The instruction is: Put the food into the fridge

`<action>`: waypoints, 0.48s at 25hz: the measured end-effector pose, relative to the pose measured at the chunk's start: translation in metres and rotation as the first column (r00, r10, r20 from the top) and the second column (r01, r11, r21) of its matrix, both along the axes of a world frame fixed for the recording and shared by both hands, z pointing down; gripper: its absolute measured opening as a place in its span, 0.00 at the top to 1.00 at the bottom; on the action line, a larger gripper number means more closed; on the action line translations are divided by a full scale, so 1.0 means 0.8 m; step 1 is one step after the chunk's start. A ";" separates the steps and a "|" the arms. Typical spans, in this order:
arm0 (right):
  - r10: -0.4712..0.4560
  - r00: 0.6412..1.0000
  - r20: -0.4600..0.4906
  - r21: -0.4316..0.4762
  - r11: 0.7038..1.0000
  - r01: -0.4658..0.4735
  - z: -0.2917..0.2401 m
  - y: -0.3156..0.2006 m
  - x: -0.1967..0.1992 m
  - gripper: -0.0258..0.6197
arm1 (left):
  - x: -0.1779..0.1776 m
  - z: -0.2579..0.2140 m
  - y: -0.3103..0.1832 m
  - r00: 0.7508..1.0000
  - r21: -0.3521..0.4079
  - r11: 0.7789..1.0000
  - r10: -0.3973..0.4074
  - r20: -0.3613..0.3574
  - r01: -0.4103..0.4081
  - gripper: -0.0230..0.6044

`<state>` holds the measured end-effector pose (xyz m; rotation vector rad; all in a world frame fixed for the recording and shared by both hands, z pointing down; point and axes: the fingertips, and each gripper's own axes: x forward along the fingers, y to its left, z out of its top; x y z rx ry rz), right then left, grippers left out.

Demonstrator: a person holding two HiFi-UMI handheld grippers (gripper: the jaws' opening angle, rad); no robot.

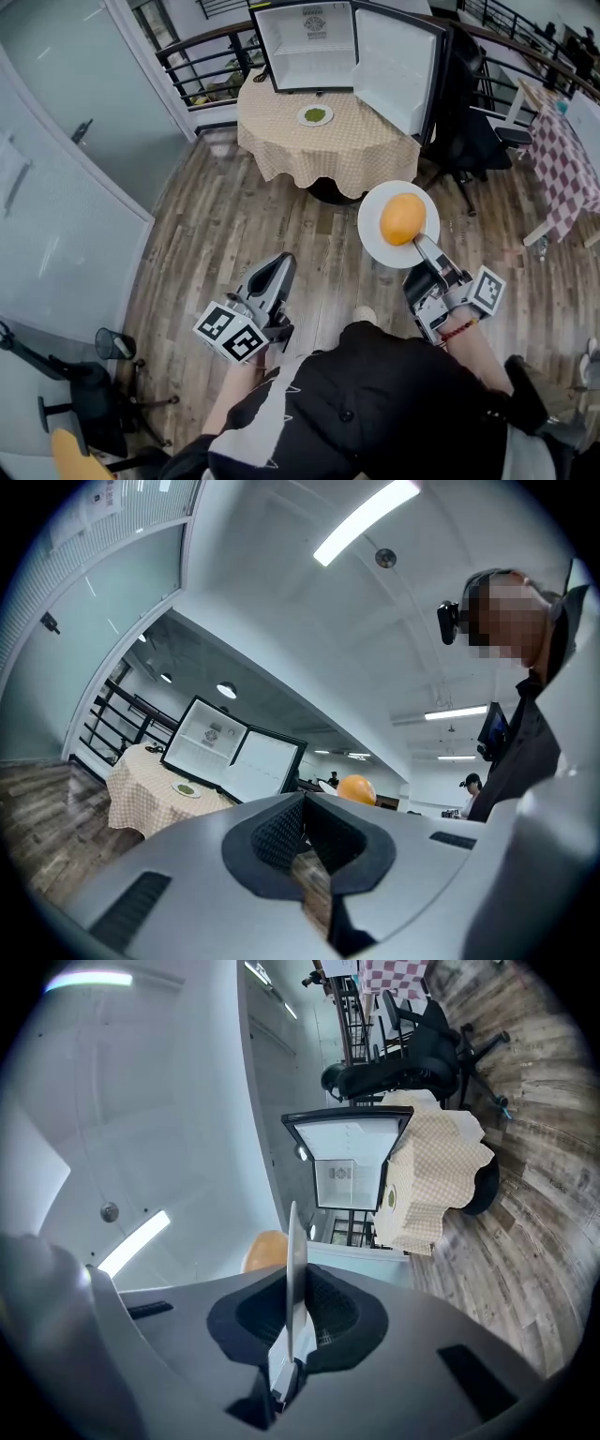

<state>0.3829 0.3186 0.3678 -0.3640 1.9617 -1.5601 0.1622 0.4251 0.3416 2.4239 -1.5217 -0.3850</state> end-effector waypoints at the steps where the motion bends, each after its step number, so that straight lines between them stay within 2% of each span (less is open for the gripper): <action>1: 0.000 1.000 -0.001 0.002 1.000 0.000 0.000 -0.003 -0.001 0.91 | 0.000 0.000 -0.003 1.000 0.002 1.000 0.007 0.000 -0.007 0.94; 12: 0.010 1.000 -0.006 0.005 1.000 -0.010 0.014 -0.100 -0.030 0.91 | -0.024 0.014 -0.092 1.000 0.009 1.000 -0.006 -0.004 0.006 0.94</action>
